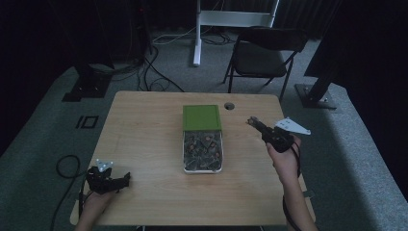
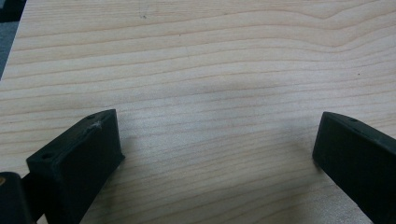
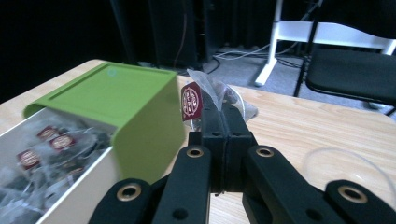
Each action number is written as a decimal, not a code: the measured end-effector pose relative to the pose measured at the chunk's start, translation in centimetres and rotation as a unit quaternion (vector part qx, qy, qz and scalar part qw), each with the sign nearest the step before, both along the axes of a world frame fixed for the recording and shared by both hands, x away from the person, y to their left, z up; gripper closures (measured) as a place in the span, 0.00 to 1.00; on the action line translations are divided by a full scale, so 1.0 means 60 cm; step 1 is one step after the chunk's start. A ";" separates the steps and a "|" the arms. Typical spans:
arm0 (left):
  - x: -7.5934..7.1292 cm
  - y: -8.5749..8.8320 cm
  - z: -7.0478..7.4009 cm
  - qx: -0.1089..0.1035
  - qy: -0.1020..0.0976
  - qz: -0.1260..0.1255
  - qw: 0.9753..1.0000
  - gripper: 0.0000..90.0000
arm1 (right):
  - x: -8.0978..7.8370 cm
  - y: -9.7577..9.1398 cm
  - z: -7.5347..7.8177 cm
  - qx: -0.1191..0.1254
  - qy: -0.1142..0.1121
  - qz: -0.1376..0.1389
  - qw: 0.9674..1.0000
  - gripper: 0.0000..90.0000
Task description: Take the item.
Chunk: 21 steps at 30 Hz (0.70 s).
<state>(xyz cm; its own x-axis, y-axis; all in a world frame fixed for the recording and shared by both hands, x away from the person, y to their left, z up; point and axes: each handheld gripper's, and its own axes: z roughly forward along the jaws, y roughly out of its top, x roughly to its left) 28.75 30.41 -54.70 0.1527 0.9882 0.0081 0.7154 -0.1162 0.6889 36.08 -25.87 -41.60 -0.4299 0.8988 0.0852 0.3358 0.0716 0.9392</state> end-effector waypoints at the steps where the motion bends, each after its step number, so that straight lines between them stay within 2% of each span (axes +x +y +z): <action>1: 0.000 0.000 0.000 0.000 0.000 0.000 1.000 0.02 | 0.000 0.000 0.000 0.000 0.000 0.000 1.000 1.00; 3: 0.000 0.000 0.000 0.000 0.000 0.000 1.000 0.02 | 0.004 -0.017 -0.002 0.001 -0.001 -0.018 1.000 1.00; 7: 0.000 0.000 0.000 0.000 0.000 0.000 1.000 0.02 | 0.009 -0.033 -0.005 0.001 -0.002 -0.035 0.999 1.00; 9: 0.000 0.000 0.000 0.000 0.000 0.000 1.000 0.02 | 0.018 -0.052 -0.010 0.004 0.000 -0.055 0.998 1.00; 11: 0.000 0.000 0.000 0.000 0.000 0.000 1.000 0.02 | 0.019 -0.057 -0.011 0.003 0.000 -0.060 0.998 1.00; 12: 0.000 0.000 0.000 0.000 0.000 0.000 1.000 0.02 | 0.025 -0.068 -0.015 0.007 0.000 -0.072 0.997 1.00; 21: 0.000 0.000 0.000 0.000 0.000 0.000 1.000 0.02 | 0.043 -0.096 -0.025 0.004 0.009 -0.095 0.995 1.00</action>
